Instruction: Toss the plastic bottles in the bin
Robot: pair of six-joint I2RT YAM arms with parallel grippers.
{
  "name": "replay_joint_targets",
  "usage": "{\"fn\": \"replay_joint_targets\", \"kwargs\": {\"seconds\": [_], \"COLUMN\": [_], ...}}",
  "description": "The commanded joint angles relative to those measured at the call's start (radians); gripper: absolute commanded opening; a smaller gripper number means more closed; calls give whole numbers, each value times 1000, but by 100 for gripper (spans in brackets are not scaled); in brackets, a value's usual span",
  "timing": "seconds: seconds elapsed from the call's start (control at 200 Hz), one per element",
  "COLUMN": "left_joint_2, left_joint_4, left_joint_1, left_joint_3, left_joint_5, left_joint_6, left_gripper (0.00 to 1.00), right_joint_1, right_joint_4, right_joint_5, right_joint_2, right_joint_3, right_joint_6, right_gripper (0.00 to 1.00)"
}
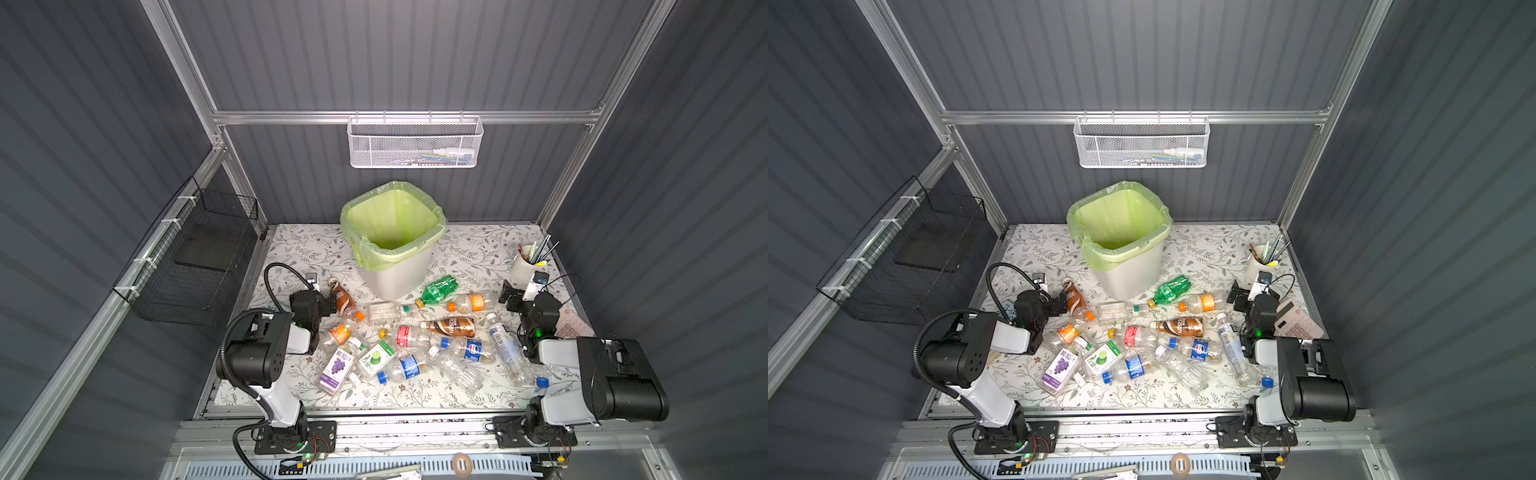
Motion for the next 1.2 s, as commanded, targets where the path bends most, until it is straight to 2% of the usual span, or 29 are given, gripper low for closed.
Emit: {"fn": "replay_joint_targets", "kwargs": {"seconds": [0.0,1.106,1.191], "left_joint_2": [-1,-1,-4], "left_joint_4": [-4,-27,-27], "left_joint_1": [8,18,18], "left_joint_3": [15,28,28], "left_joint_5": [-13,5,-22], "left_joint_6": [-10,-16,-28], "left_gripper": [100,100,100], "right_joint_1": [4,5,3], "right_joint_4": [-13,-4,5], "right_joint_5": [12,8,5], "right_joint_2": [11,8,5], "right_joint_3": [19,13,8], "right_joint_6": [-8,-8,-7], "right_gripper": [99,99,99]}}
